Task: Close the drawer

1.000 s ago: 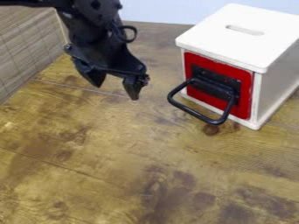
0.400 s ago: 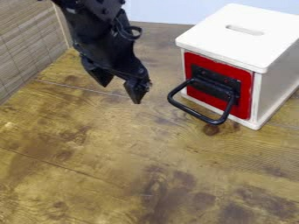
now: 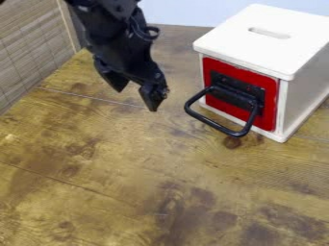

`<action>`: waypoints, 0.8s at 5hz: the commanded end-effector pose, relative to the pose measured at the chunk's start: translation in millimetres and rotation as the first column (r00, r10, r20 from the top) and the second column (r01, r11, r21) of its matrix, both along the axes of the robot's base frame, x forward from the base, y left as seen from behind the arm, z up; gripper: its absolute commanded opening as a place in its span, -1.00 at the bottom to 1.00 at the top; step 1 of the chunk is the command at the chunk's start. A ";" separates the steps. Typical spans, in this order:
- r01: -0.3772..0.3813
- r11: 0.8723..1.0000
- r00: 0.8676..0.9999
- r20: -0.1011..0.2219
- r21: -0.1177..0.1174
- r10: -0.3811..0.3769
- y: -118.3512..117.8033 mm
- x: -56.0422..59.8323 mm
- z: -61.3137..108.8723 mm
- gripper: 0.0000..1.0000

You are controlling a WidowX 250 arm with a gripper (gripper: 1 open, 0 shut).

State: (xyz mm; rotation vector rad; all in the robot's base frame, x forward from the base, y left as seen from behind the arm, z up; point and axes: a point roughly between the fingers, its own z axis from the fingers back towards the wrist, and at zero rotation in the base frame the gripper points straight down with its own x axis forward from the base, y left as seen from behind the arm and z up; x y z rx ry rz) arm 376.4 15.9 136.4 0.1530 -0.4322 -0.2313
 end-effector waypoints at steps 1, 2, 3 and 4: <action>0.016 1.000 0.999 0.037 0.002 -0.016 16.4 1.8 18.4 1.00; 0.015 1.000 1.000 0.011 -0.019 -0.015 10.8 -4.3 18.7 1.00; -0.068 0.997 0.998 0.007 -0.029 0.068 3.2 -4.5 22.3 1.00; -0.120 0.992 0.993 0.018 -0.027 0.120 -1.6 -0.4 26.9 1.00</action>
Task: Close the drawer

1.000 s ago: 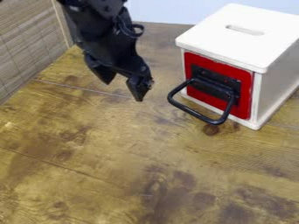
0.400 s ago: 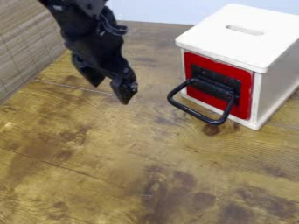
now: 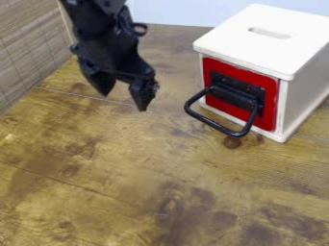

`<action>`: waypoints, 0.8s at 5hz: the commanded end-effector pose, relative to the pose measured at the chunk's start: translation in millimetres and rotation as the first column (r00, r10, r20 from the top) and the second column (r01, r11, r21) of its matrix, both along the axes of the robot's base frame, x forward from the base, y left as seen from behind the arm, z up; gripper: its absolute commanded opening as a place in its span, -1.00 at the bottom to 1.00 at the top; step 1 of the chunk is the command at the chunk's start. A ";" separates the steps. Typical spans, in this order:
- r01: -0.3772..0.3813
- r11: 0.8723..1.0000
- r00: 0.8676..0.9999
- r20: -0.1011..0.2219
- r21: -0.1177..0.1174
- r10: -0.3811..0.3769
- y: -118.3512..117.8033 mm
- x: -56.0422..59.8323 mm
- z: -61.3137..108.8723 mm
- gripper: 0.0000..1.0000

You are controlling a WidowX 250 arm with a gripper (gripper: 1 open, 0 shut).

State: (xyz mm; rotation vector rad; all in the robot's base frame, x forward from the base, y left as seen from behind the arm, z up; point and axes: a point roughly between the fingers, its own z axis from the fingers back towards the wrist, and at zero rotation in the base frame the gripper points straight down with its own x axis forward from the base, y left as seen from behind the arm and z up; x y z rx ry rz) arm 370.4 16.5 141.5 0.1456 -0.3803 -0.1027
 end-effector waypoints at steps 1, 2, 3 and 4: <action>-0.027 1.000 0.997 0.069 0.008 0.026 -3.7 12.0 16.5 1.00; 0.020 1.000 0.996 0.082 0.014 -0.021 -5.2 16.2 14.0 1.00; 0.054 0.998 0.994 0.094 0.022 -0.056 -5.8 14.0 13.4 1.00; 0.098 0.995 0.990 0.100 0.029 -0.100 -0.5 13.6 14.3 1.00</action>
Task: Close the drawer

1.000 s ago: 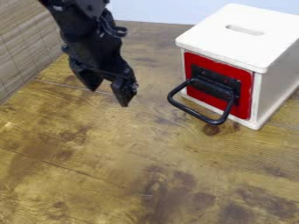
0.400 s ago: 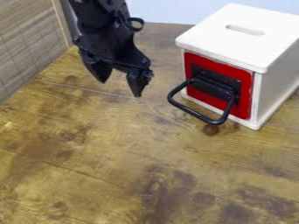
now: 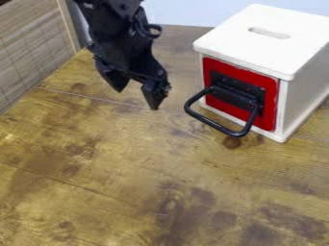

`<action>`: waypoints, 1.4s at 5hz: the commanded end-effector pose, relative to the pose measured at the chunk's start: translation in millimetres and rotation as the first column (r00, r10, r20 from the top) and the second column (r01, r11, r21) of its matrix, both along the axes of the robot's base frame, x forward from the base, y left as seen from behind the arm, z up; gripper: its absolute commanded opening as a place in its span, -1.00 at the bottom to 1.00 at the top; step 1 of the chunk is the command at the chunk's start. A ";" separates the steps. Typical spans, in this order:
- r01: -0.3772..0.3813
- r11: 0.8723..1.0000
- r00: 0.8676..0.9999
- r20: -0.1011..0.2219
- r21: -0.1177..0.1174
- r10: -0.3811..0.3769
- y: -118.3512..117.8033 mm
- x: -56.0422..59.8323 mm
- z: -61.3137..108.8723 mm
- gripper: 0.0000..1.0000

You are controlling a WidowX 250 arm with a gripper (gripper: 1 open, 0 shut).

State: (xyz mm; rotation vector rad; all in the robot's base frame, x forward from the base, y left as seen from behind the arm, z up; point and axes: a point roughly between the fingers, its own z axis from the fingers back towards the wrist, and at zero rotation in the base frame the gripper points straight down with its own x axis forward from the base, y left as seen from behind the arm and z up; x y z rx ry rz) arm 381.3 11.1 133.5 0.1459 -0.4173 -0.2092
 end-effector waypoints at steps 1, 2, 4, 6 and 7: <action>-0.011 1.000 0.997 0.070 0.010 0.011 14.9 4.4 25.0 1.00; -0.037 0.999 0.997 0.064 0.009 0.037 22.9 4.7 27.8 1.00; 0.083 0.996 0.995 0.052 -0.022 -0.082 2.2 5.2 28.9 1.00; -0.058 0.998 0.998 0.038 -0.007 0.058 -5.8 -3.5 25.8 1.00; -0.091 0.996 0.995 0.049 0.002 0.091 0.3 -6.0 22.3 1.00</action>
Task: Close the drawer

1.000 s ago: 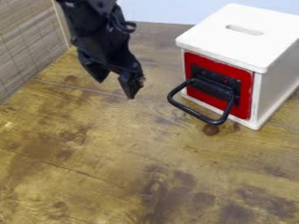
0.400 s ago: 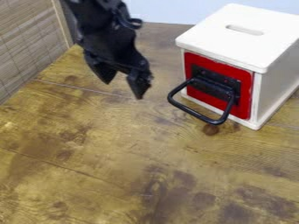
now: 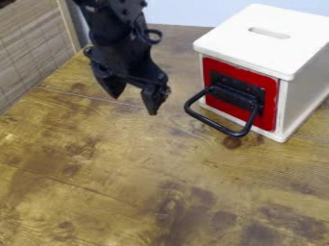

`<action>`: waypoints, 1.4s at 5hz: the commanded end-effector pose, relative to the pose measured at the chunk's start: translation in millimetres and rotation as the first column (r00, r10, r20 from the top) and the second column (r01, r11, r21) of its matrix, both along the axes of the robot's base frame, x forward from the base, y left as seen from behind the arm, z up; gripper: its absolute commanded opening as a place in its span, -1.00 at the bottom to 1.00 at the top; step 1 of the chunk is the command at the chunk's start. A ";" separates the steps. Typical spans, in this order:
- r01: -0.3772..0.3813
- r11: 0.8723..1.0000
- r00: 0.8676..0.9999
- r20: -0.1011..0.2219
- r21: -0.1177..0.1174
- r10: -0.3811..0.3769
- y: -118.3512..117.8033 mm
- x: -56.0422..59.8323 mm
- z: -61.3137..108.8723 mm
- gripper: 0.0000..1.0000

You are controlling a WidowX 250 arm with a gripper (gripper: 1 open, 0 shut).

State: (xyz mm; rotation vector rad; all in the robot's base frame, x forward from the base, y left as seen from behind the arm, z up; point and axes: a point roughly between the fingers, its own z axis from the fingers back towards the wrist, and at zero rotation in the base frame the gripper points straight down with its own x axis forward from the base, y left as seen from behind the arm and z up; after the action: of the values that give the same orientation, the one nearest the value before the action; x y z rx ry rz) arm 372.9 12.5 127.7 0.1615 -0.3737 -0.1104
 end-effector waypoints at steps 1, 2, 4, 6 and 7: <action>0.047 0.999 0.993 0.109 0.013 -0.048 10.1 5.8 28.1 1.00; 0.063 0.998 0.990 0.129 0.019 -0.064 22.3 9.4 28.5 1.00; 0.063 0.998 0.993 0.102 0.005 -0.063 7.7 10.0 23.5 1.00; 0.122 0.992 0.991 0.063 -0.034 -0.120 -36.1 17.4 -0.7 1.00; 0.150 0.987 0.988 0.045 -0.055 -0.148 -55.1 28.6 -12.5 1.00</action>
State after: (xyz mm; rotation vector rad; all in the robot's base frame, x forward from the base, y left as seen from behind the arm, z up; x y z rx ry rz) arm 393.6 -34.2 90.1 0.0829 -0.3594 -0.2304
